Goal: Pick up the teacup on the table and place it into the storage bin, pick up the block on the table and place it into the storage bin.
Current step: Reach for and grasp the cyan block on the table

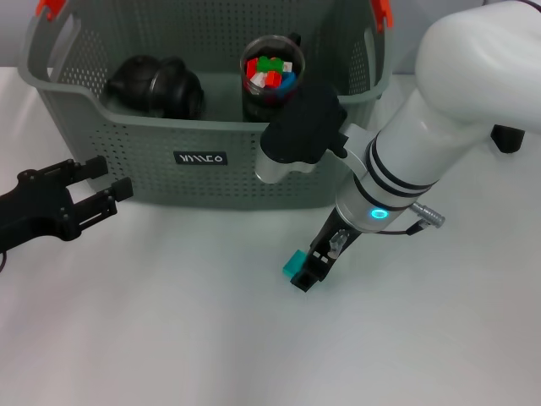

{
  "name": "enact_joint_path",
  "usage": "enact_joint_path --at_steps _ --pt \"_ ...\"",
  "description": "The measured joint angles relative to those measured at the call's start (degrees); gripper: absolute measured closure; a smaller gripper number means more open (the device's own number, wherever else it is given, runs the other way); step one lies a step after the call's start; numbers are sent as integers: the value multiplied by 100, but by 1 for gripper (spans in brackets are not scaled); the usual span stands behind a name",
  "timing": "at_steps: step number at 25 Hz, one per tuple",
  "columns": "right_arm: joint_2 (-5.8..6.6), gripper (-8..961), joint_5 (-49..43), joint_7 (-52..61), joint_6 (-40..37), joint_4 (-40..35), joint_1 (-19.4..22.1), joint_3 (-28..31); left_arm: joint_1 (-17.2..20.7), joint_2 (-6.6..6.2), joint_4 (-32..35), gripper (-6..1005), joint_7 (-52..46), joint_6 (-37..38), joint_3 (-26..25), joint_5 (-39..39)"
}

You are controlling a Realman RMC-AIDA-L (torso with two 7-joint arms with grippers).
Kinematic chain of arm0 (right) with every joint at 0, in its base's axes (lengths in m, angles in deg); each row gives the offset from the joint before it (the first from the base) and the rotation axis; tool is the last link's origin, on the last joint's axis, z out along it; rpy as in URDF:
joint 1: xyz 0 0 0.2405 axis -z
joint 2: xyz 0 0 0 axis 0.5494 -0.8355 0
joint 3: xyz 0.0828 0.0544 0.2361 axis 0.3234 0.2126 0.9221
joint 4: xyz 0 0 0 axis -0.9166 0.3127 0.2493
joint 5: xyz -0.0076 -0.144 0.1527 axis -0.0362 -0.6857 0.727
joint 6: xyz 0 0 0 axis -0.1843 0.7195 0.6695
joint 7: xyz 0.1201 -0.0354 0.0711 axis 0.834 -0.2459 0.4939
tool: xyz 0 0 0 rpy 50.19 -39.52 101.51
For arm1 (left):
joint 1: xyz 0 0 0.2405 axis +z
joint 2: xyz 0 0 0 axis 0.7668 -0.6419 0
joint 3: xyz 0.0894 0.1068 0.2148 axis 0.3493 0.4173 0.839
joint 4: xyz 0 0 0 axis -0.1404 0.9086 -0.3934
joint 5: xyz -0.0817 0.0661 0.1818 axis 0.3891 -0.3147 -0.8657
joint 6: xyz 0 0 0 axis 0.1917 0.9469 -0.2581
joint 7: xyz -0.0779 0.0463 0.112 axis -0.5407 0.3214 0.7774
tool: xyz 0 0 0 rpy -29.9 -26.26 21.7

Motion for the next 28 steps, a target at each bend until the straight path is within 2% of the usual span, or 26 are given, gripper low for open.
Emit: enact_joint_path --at_steps 8,15,28 --pt "27 280 5 60 -38 -44 -23 -7 8 0 0 434 0 -2 0 -1" --pt "2 283 12 61 -15 -58 -38 -208 9 0 0 434 0 -8 0 -1" --pt "0 289 -1 72 -28 -46 -54 -237 9 0 1 434 0 -19 0 0"
